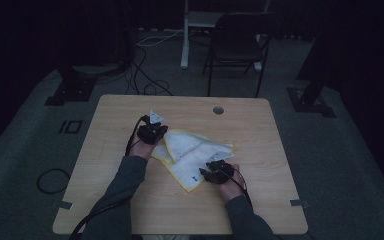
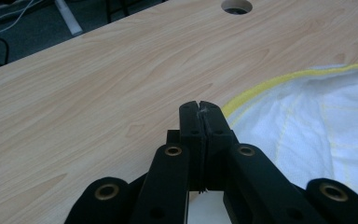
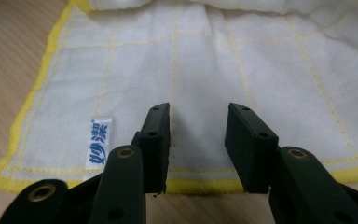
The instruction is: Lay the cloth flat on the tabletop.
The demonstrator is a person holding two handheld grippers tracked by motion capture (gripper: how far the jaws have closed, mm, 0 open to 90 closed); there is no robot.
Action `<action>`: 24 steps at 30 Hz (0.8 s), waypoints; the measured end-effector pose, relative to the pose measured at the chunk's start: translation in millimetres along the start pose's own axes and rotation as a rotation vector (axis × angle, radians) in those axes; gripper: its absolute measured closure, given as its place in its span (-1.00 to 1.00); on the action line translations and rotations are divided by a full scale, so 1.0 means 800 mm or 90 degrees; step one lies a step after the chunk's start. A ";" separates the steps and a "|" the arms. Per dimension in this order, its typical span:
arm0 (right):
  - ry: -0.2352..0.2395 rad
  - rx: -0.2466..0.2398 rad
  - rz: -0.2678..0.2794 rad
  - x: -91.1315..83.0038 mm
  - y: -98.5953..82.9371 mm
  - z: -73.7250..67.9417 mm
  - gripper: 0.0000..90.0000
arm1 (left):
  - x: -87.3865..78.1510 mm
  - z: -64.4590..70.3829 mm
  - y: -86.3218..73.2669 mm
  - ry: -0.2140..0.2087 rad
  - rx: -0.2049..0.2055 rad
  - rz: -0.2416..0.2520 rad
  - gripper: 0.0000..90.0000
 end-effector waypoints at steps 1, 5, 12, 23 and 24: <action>0.003 0.000 -0.001 -0.002 -0.002 0.001 0.34 | 0.000 -0.001 0.000 0.000 -0.001 -0.001 0.99; 0.003 -0.009 -0.010 -0.009 -0.009 0.004 0.35 | 0.001 -0.003 -0.001 0.003 -0.006 -0.002 1.00; 0.001 -0.001 -0.009 -0.020 -0.022 0.012 0.34 | 0.003 -0.011 -0.004 0.009 -0.015 -0.004 0.99; -0.017 0.028 -0.011 -0.034 -0.039 0.031 0.32 | 0.004 -0.029 -0.013 0.025 -0.030 -0.015 0.99; -0.019 0.030 -0.011 -0.035 -0.041 0.033 0.31 | 0.004 -0.031 -0.014 0.026 -0.033 -0.016 0.99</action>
Point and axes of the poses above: each handheld gripper's, and its own axes: x roughly forward along the jaws, y roughly out of its top, z roughly to its right, the point moved 5 cm from there along x, roughly forward along the jaws, and after that the axes turned 14 degrees about -x, right-handed, at the moved point
